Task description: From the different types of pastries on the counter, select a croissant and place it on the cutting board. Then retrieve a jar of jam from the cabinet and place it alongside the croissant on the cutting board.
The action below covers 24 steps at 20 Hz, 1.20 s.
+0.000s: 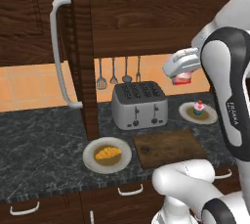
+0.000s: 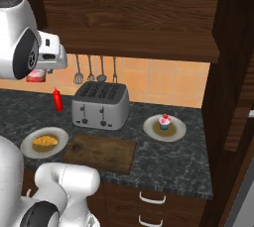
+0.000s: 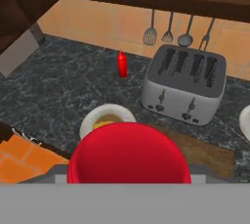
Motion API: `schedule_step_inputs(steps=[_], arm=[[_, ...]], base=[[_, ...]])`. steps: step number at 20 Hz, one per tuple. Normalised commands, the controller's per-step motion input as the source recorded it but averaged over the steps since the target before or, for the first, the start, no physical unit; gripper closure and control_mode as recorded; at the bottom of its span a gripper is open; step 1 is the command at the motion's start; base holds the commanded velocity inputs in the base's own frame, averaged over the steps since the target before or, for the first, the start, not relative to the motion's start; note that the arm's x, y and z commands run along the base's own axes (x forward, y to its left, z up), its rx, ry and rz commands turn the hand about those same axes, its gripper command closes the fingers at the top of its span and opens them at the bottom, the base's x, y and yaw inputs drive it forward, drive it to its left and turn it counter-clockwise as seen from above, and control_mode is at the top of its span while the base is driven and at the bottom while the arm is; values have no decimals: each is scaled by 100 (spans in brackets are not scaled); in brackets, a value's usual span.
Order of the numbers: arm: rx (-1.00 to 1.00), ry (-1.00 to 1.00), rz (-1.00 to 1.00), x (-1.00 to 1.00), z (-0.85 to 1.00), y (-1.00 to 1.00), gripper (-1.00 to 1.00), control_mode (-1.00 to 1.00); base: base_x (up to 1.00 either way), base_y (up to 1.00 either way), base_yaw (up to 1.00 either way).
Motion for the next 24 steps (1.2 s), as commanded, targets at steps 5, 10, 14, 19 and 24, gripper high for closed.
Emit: schedule_step_inputs(steps=[5, 10, 14, 19, 24], arm=[[0, 2, 0, -50, -32, -30, 100, -100], [27, 14, 31, 22, -56, -53, 100, -100], [19, 6, 49, 18, -49, -11, 100, -100], [1, 0, 51, 0, -44, -8, 100, -100], [1, -17, 45, 1, -32, -38, 100, -100]], base=[[0, 0, 0], [0, 0, 0], [0, 0, 0], [0, 0, 0], [0, 0, 0]])
